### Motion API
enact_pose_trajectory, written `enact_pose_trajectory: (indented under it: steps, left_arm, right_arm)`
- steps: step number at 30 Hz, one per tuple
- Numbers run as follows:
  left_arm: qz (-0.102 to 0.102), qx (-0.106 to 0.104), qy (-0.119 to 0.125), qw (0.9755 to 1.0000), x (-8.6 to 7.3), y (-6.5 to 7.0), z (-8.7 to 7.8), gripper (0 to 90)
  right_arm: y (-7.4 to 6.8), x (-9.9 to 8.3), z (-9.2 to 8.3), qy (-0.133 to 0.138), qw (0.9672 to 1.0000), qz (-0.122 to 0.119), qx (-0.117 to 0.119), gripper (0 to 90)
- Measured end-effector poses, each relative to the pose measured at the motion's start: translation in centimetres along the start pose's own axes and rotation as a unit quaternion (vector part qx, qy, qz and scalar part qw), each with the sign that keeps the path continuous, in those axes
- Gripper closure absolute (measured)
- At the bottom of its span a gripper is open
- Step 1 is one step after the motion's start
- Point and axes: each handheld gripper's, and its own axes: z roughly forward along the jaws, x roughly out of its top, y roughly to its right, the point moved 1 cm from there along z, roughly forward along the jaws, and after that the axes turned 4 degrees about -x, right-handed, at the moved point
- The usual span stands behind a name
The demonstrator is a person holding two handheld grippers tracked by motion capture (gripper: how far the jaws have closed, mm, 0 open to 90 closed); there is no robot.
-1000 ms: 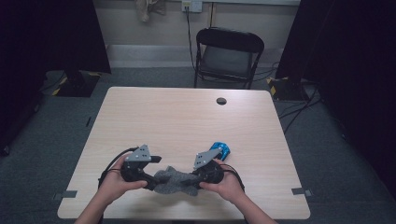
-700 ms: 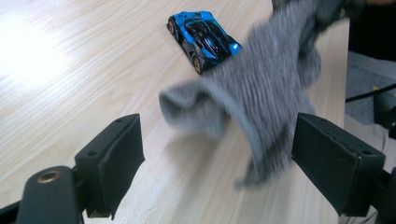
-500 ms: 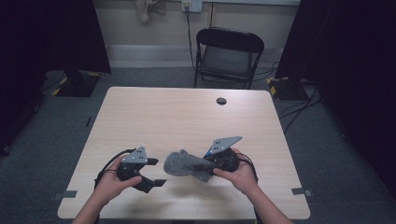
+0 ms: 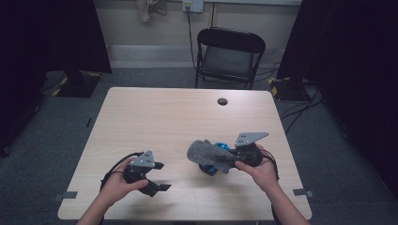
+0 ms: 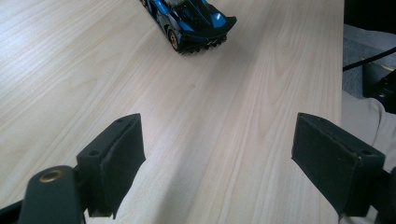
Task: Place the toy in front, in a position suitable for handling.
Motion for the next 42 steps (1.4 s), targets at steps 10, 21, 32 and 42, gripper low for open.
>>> enact_pose_trajectory:
  steps: [10, 21, 32, 42]
  left_arm:
    - [0.002, 0.000, -0.007, 1.0000, 0.6, -0.1, 0.8, 16.5]
    - [0.019, -0.014, -0.024, 0.9994, 2.3, 0.0, 3.1, 16.4]
    - [0.036, -0.027, -0.029, 0.9986, 4.1, -0.3, 5.0, 16.4]
    - [0.034, -0.017, -0.019, 0.9991, 6.0, -1.3, 6.9, 16.8]
  right_arm:
    - [2.4, -2.4, -2.2, 0.005, 0.9983, 0.033, -0.047, 76.7]
    - [4.1, -5.3, -5.1, 0.007, 0.9925, 0.067, -0.102, 76.6]
    - [5.5, -8.9, -6.3, 0.000, 0.9819, 0.115, -0.151, 76.5]
    - [6.1, -11.0, -6.4, -0.024, 0.9718, 0.136, -0.191, 76.1]
